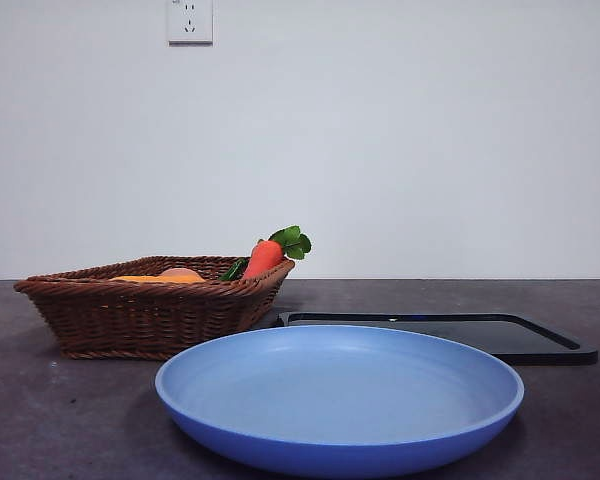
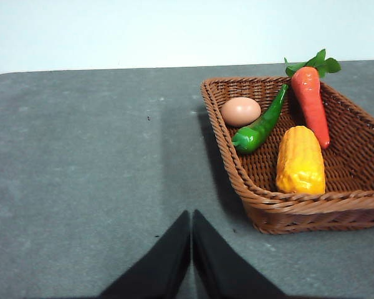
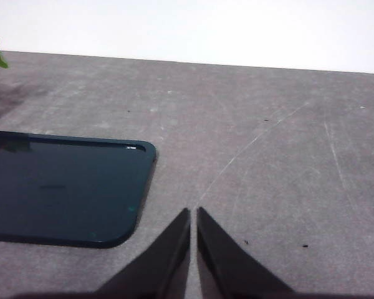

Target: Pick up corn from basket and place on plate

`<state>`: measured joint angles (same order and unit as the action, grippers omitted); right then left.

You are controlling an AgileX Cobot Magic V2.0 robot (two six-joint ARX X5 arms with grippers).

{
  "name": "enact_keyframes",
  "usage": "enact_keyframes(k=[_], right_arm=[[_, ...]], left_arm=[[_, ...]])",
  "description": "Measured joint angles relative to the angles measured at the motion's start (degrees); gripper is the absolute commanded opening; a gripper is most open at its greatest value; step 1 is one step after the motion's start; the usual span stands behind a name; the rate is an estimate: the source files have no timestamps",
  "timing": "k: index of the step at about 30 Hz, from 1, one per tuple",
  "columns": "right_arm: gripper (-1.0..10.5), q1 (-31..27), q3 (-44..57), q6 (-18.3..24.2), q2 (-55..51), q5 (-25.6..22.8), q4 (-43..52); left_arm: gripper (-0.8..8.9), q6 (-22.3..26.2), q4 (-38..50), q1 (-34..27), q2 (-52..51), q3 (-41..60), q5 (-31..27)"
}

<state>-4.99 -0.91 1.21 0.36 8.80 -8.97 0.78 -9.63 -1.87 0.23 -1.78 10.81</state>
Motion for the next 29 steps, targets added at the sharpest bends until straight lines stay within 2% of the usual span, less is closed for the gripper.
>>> enact_keyframes(k=[3, 10, 16, 18, 21, 29], right_arm=[[0.0, 0.0, 0.0, -1.8, 0.0, 0.2, 0.8], [0.0, 0.0, 0.0, -11.2, 0.0, 0.3, 2.7], [0.0, 0.0, 0.0, -20.0, 0.0, 6.3, 2.2], [0.0, 0.0, -0.2, -23.3, 0.0, 7.2, 1.5], [0.0, 0.0, -2.2, -26.1, 0.0, 8.8, 1.0], [0.0, 0.0, -12.7, -27.7, 5.7, 12.0, -3.3]], left_arm=[[0.04, -4.3, 0.0, 0.0, 0.0, 0.0, 0.0], [0.04, -16.2, 0.0, 0.0, 0.0, 0.0, 0.0], [0.04, -23.9, 0.3, 0.0, 0.0, -0.1, 0.9], [0.04, -25.4, -0.6, 0.0, 0.0, -0.4, 3.0], [0.04, -26.3, -3.2, 0.0, 0.2, -2.8, 5.9], [0.04, -26.9, -5.5, 0.0, 4.2, -11.5, 9.4]])
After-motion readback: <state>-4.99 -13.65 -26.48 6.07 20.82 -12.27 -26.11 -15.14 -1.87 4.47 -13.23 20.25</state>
